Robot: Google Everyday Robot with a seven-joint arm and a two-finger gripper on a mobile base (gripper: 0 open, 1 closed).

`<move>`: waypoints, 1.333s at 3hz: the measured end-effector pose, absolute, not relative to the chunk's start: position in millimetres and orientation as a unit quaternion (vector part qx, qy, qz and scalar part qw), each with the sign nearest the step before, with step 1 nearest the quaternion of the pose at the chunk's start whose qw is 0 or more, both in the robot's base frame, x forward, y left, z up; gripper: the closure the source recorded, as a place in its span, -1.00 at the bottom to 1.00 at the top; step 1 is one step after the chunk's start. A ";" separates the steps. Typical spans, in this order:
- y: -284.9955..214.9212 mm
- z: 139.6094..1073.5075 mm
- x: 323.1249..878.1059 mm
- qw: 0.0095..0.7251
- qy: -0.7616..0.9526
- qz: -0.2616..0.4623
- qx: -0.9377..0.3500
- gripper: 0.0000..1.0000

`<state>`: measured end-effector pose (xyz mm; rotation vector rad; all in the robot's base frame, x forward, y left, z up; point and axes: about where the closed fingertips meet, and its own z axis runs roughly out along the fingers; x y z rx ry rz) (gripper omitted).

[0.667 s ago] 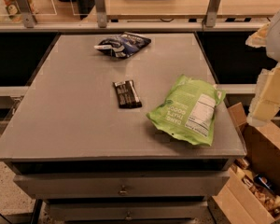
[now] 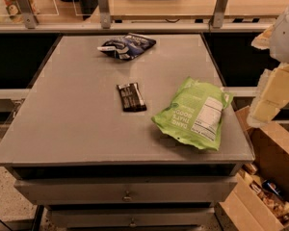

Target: Move rxbar chocolate near blue chip bag

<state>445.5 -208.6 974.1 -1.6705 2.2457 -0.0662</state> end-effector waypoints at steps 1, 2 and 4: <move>-172.9 961.9 468.0 0.185 0.797 0.003 -0.575 -1.00; -124.0 940.8 496.3 0.194 0.794 0.030 -0.575 -1.00; -28.5 884.2 541.6 0.206 0.784 0.091 -0.579 -1.00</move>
Offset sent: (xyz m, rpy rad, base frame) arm 0.0925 0.1541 -0.0655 0.1904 0.0506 0.0218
